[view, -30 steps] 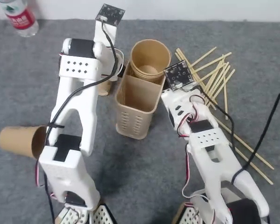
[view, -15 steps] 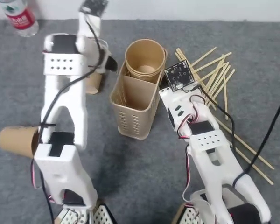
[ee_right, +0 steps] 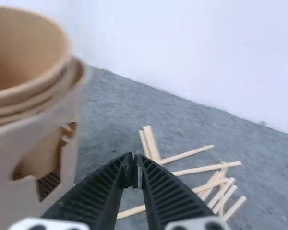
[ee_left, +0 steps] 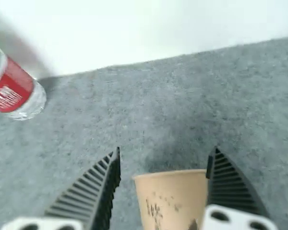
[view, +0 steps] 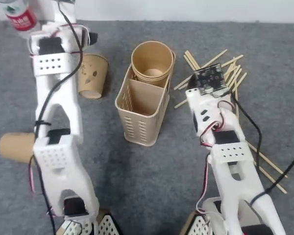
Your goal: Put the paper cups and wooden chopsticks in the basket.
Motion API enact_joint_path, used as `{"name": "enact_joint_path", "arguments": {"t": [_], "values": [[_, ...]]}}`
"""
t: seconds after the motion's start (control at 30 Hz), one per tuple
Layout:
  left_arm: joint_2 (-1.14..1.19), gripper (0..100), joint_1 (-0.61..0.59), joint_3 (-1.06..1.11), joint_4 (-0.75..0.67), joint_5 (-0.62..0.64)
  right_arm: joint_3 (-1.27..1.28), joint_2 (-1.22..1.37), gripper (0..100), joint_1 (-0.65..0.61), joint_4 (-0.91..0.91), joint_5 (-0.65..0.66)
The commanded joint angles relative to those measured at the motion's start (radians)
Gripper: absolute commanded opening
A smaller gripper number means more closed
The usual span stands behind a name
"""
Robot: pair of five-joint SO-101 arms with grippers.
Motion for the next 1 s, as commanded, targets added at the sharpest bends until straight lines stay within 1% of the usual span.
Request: {"name": "enact_joint_path", "arguments": {"t": [0.0, 0.1, 0.17, 0.2, 0.23, 0.33, 0.37, 0.43, 0.5, 0.6, 0.7, 0.77, 0.83, 0.97], "values": [[0.143, 29, -0.009, -0.17, -0.058, 0.015, -0.008, -0.039, 0.7, 0.012, -0.008, -0.025], [0.288, 29, -0.014, -0.334, -0.092, 0.089, -0.008, -0.039, 0.7, 0.012, -0.008, -0.08], [0.388, 29, -0.009, -0.452, -0.11, 0.112, -0.008, -0.039, 0.7, 0.012, -0.008, -0.086], [0.434, 27, -0.006, -0.51, -0.109, 0.11, -0.003, -0.039, 0.7, 0.012, -0.008, -0.086], [0.48, 21, -0.002, -0.567, -0.109, 0.106, 0.003, -0.039, 0.7, 0.01, -0.008, -0.086], [0.606, 1, 0.018, -0.722, -0.115, 0.058, 0.006, -0.039, 0.7, 0.01, -0.008, -0.086], [0.644, 1, 0.023, -0.769, -0.115, 0.035, 0.006, -0.039, 0.7, 0.01, -0.008, -0.086], [0.717, 5, 0.034, -0.857, -0.115, -0.003, 0.006, -0.039, 0.7, 0.008, -0.008, -0.087], [0.776, 5, 0.04, -0.918, -0.115, -0.038, 0.006, -0.039, 0.7, -0.005, -0.008, -0.084], [0.822, 2, 0.041, -0.932, -0.109, -0.078, 0.008, -0.039, 0.7, -0.022, -0.008, -0.084], [0.822, 1, 0.034, -0.9, -0.104, -0.089, 0.009, -0.039, 0.7, -0.024, -0.008, -0.084], [0.818, 1, 0.032, -0.895, -0.061, -0.101, 0.009, -0.039, 0.7, -0.022, -0.008, -0.084], [0.818, 1, 0.035, -0.917, 0.025, -0.144, 0.009, -0.039, 0.7, -0.022, -0.008, -0.084], [0.816, 1, 0.06, -0.935, 0.253, -0.296, 0.009, -0.039, 0.7, -0.024, -0.008, -0.083]]}}
